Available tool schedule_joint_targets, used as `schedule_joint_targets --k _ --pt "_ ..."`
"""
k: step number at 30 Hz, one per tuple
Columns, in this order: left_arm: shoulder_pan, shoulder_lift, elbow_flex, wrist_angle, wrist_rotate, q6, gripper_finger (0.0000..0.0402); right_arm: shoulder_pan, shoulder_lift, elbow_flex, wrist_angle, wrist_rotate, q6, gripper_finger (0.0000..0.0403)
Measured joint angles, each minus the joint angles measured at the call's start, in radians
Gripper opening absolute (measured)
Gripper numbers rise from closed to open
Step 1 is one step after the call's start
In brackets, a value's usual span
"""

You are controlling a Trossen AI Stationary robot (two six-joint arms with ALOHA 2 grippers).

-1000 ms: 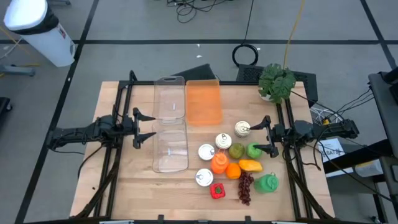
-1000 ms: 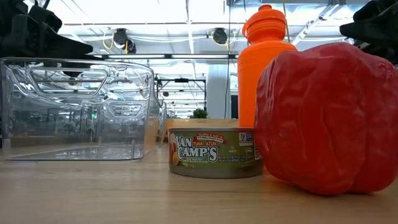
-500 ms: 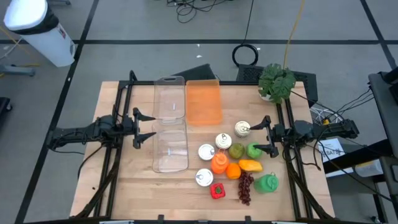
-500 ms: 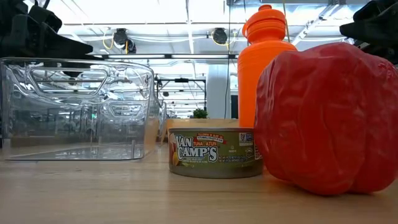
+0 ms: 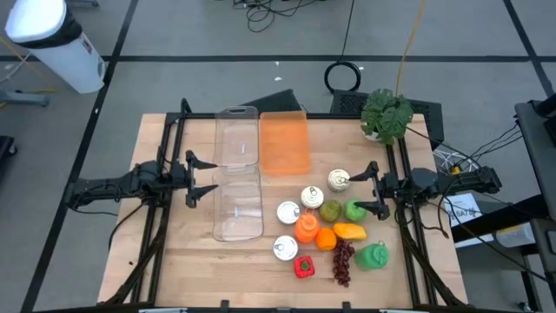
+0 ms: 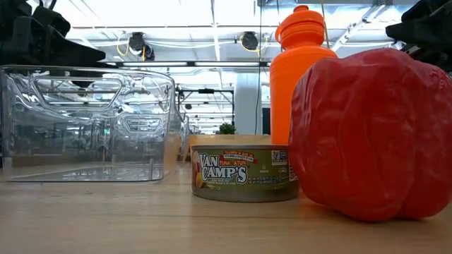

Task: Pick & Place Food Item
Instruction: Put the green apple into the top transparent bin

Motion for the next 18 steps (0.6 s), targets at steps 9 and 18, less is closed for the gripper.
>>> schedule_joint_targets --k 9,18 --pt "0.000 0.000 0.000 0.000 0.000 0.000 0.0335 0.000 0.000 0.000 0.089 0.005 0.211 0.0373" --pt "0.000 0.000 0.000 0.000 0.000 0.000 0.0335 0.000 0.000 0.000 0.146 0.004 0.174 0.0373"
